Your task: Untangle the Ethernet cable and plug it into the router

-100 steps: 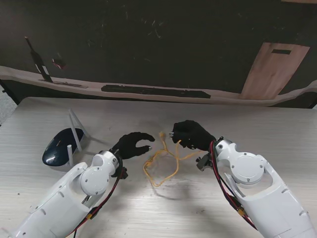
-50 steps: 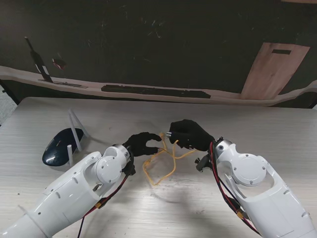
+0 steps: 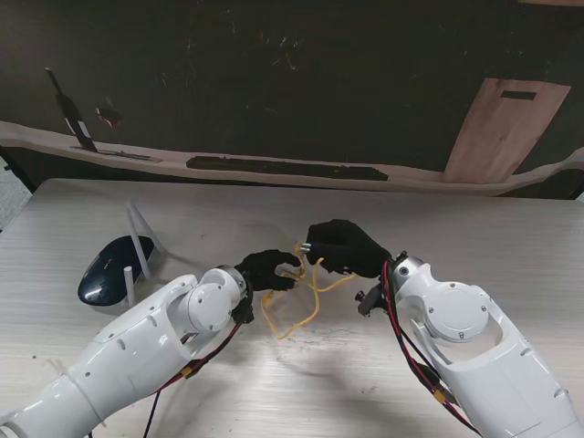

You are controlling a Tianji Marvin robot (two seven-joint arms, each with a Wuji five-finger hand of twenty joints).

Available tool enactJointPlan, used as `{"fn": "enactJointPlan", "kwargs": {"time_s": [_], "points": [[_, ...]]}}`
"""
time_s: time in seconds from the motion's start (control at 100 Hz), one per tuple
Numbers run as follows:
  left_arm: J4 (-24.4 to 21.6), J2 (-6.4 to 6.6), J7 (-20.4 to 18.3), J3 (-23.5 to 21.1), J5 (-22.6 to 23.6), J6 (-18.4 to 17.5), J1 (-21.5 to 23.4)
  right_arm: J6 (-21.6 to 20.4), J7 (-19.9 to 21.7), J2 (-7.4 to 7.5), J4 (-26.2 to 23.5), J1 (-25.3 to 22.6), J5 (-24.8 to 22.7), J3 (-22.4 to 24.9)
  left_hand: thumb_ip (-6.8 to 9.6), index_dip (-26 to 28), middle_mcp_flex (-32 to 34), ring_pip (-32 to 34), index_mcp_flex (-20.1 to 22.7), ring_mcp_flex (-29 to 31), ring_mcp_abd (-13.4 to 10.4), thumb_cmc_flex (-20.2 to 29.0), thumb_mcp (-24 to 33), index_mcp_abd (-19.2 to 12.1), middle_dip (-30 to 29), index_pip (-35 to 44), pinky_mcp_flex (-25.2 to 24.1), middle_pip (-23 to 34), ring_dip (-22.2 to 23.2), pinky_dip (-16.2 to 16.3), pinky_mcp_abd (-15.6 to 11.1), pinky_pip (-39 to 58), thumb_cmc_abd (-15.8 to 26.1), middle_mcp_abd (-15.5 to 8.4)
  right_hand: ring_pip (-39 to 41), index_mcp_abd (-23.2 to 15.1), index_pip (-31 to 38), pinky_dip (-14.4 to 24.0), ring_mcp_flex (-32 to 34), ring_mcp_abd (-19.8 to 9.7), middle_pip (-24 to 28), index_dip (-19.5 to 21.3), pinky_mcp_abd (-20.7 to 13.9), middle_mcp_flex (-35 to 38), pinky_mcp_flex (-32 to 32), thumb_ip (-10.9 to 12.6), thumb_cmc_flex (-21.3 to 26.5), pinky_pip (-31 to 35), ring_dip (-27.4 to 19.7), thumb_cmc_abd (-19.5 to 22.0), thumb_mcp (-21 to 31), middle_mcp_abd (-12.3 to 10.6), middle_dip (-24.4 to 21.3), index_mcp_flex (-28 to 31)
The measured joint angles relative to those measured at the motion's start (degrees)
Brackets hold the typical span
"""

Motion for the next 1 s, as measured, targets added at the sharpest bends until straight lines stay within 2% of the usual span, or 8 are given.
{"fn": "enactJointPlan", "kwargs": {"time_s": [0.16,0.32,0.48,0.6,0.74,0.8,0.83,1.0], "points": [[2.3,-0.84,0.0,1.8,-0.4,0.2,-1.6,0.1,-0.2,-0.08,0.0,0.2,0.7,0.0,0.0,4.1,0.1,0.0,4.5,0.0,0.0,4.5,-2.6,-0.8,0.0,6.4,0.0,1.2,-0.4,0.0,0.0,0.2,2.8,0.0,0.0,0.0,0.0,0.0,0.0,0.0,0.0,0.0,0.0,0.0,0.0,0.0,0.0,0.0,0.0,0.0,0.0,0.0,0.0,0.3],[3.4,-1.73,2.9,1.8,-0.5,-0.2,-1.5,0.2,-0.3,-0.18,0.0,0.1,0.5,0.2,0.0,6.4,7.6,2.8,8.2,1.8,-0.5,22.4,-22.6,-2.8,1.2,18.8,0.1,4.1,0.0,3.1,0.0,8.3,6.9,-0.2,0.0,0.0,0.0,0.0,0.0,0.0,0.0,0.0,0.0,0.0,0.0,0.0,0.0,0.0,0.0,0.0,0.0,0.0,0.0,0.3],[2.6,-2.77,10.3,-2.9,3.0,-1.5,2.1,-0.3,-1.3,-0.31,0.1,-0.4,-2.7,1.3,0.0,8.8,22.4,5.0,9.4,10.6,-0.5,27.3,-28.7,-4.2,4.7,31.7,1.6,10.5,0.8,8.0,1.1,18.4,9.2,-0.2,0.0,-0.3,-0.1,-0.1,0.0,0.0,0.0,-0.6,0.3,0.0,-0.1,0.0,0.0,-0.2,0.0,0.0,0.0,0.0,0.0,0.3],[0.7,-2.31,10.4,-4.9,3.4,-2.0,4.2,-1.4,-3.6,-0.32,0.6,-0.9,-5.4,1.9,0.0,9.2,31.7,7.8,9.4,18.6,-0.5,27.9,-30.2,-4.1,9.8,34.0,5.7,18.6,2.1,10.1,2.5,23.5,9.4,-0.9,-1.8,-1.6,-1.7,-4.2,0.0,1.6,-1.5,-4.0,7.4,0.0,-1.8,0.0,-1.1,-5.5,-6.5,-1.9,0.2,1.0,-0.5,-1.0],[-0.3,-2.07,12.0,-7.0,3.6,-3.8,5.8,-1.7,-7.4,-0.62,1.9,-1.0,-10.7,2.1,0.0,9.2,36.5,11.2,9.4,24.7,-0.5,28.3,-30.7,-3.3,10.4,34.8,9.8,21.6,3.3,12.1,3.8,27.6,9.4,-1.5,-14.7,-2.0,-7.9,-11.4,-2.4,8.4,-7.7,-6.5,12.6,-4.1,-7.4,-0.1,-6.3,-16.7,-14.5,-2.8,1.6,7.0,-3.4,-1.7],[-0.3,-2.09,14.2,-7.5,3.6,-5.0,6.3,-1.6,-7.9,-0.77,2.5,-1.0,-12.0,2.3,0.0,9.2,37.6,12.1,9.4,26.1,-0.5,28.3,-30.7,-2.8,10.4,35.0,10.8,22.2,3.7,12.9,4.2,28.8,9.4,-1.5,-26.3,-2.3,-11.6,-12.7,-3.9,11.7,-12.1,-6.6,13.0,-7.4,-14.5,-0.1,-8.2,-22.8,-18.6,-2.8,2.2,10.0,-5.0,-2.2],[-0.3,-2.1,15.1,-7.6,3.6,-5.3,6.5,-1.4,-7.9,-0.81,2.7,-1.0,-12.0,2.4,0.0,9.2,37.6,12.5,9.4,26.8,-0.5,28.3,-30.7,-2.8,10.4,35.1,11.1,22.2,3.7,13.2,4.3,29.2,9.4,-1.5,-31.8,-2.5,-13.8,-12.9,-5.8,13.0,-14.9,-6.6,13.2,-9.5,-19.4,1.7,-9.3,-26.7,-20.8,-2.9,2.0,11.0,-6.2,-3.2],[-0.3,-2.61,16.9,-8.6,3.5,-6.1,7.3,1.4,-3.8,-0.4,2.6,-1.5,-15.5,4.3,0.0,9.2,39.5,14.2,9.7,28.9,-0.6,28.3,-30.7,-2.0,10.4,35.2,13.0,22.2,4.5,14.4,4.8,31.1,8.8,-1.5,-60.1,-10.4,-26.0,-11.6,-23.2,16.6,-29.2,-4.9,13.6,-20.8,-41.1,3.8,-12.7,-43.7,-24.1,-6.2,1.3,11.5,-10.9,-8.4]]}}
